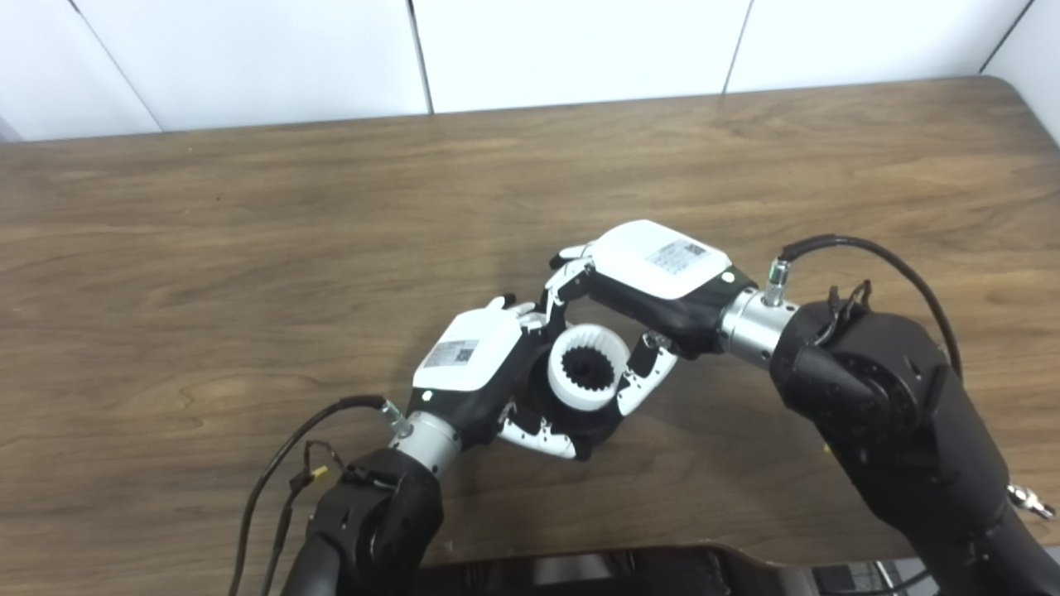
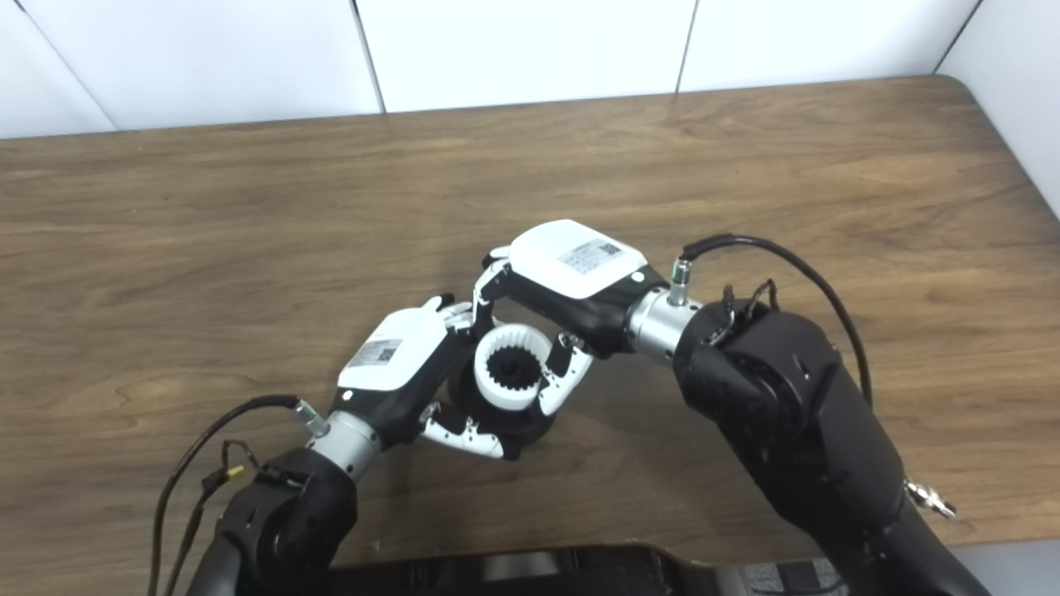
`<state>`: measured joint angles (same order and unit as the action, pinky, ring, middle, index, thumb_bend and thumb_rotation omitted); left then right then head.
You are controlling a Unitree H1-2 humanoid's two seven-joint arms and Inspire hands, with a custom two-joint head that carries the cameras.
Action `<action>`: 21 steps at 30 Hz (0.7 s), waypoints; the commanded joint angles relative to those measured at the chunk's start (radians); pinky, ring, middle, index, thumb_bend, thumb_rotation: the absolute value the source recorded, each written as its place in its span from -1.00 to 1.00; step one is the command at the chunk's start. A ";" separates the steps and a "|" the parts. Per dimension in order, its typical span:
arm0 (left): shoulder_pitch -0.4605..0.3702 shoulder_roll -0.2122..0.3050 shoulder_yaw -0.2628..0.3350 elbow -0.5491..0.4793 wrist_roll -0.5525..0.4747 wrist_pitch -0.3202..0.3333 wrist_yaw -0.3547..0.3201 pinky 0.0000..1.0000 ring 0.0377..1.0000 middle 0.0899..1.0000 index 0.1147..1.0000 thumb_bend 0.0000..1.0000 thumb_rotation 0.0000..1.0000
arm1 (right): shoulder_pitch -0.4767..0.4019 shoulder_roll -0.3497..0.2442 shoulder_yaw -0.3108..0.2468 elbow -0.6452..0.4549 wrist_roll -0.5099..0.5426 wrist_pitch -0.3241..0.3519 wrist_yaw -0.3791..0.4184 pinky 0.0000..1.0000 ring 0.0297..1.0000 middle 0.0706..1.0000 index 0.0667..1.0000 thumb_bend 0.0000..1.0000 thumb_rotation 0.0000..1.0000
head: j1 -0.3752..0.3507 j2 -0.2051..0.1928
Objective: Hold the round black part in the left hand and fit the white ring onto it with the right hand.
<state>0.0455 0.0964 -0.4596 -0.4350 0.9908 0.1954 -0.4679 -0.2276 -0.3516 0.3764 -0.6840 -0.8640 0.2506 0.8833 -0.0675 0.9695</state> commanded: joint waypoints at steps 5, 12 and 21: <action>-0.023 -0.020 0.003 -0.045 0.014 0.008 -0.003 1.00 0.84 0.61 -0.17 0.05 -0.89 | -0.017 0.006 -0.013 -0.004 -0.015 -0.030 -0.018 0.78 0.79 0.51 -0.11 0.05 -0.72 | -0.002 0.002; -0.026 -0.023 0.003 -0.042 0.017 0.005 0.000 1.00 0.84 0.61 -0.17 0.05 -0.88 | -0.003 0.013 -0.019 0.001 -0.013 -0.028 -0.021 0.78 0.80 0.51 -0.11 0.05 -0.72 | 0.000 0.005; -0.028 -0.029 0.003 -0.043 0.017 0.005 -0.002 1.00 0.84 0.61 -0.17 0.05 -0.88 | 0.010 0.022 -0.010 0.012 -0.013 -0.038 -0.024 0.80 0.82 0.52 -0.11 0.05 -0.72 | 0.004 0.008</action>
<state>0.0460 0.0825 -0.4603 -0.4396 0.9930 0.2027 -0.4843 -0.2046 -0.3329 0.3688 -0.6674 -0.8811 0.2353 0.8736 -0.0629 0.9771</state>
